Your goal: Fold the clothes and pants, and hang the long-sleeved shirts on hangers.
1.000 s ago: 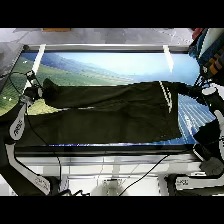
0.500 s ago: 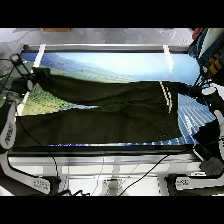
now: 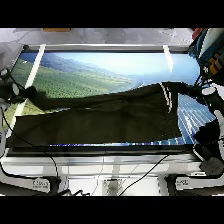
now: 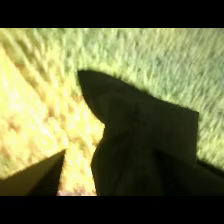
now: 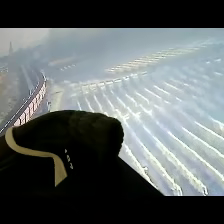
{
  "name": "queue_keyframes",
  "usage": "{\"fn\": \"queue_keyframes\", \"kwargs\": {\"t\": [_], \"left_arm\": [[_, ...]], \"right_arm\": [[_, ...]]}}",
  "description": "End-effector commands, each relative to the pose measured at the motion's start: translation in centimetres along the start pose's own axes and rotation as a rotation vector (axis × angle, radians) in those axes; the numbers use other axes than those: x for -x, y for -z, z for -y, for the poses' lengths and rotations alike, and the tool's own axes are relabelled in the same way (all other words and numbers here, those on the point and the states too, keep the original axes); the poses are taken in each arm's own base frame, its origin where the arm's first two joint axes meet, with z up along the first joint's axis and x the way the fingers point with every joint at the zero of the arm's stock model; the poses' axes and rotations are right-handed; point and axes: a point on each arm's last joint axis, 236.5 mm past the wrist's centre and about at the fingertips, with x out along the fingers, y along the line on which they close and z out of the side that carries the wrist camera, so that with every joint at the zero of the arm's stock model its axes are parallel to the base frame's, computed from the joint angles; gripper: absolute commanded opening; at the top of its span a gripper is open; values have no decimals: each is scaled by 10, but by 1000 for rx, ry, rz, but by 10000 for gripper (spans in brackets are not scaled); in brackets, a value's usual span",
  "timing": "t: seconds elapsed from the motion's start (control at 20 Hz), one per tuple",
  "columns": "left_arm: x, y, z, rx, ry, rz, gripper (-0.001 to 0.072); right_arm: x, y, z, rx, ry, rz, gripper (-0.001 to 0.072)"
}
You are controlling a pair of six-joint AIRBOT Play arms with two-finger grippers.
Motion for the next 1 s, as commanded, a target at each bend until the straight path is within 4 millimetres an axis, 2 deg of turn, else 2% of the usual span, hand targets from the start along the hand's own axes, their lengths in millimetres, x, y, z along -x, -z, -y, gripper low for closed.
{"fn": "queue_keyframes", "kwargs": {"t": [0.0,0.1,0.15,0.2,0.25,0.5,0.55,0.6,0.65,0.75,0.8,0.85,0.9,0.95], "left_arm": [[-11,43,-15,9,-47,-142,689],[-11,41,-15,12,-45,-134,688],[-11,38,-14,36,-43,-122,661],[-12,33,-12,53,-34,-99,589],[-13,26,-9,58,-19,-70,577],[-7,-14,41,37,108,118,581],[-5,-22,50,29,130,155,548],[-5,-22,54,25,136,161,391],[-6,-18,52,24,129,143,277],[-10,-4,43,21,96,83,263],[-12,4,35,14,70,48,188],[-13,10,27,1,42,22,61],[-13,10,24,-4,33,18,21],[-12,5,25,-3,40,36,21]], "right_arm": [[0,4,-3,-2,-10,-16,33],[0,4,-3,-2,-10,-16,33],[0,3,-3,-2,-10,-15,33],[0,4,-3,-2,-10,-16,33],[0,4,-3,-2,-10,-16,33],[0,4,-2,2,-8,-16,33],[0,4,-2,5,-7,-17,33],[0,4,-2,9,-5,-18,33],[0,5,-2,9,-7,-22,33],[0,8,-3,12,-11,-33,33],[0,9,-3,16,-11,-37,33],[0,9,-3,17,-11,-39,33],[0,9,-3,17,-11,-39,33],[0,9,-3,17,-11,-39,33]]}}
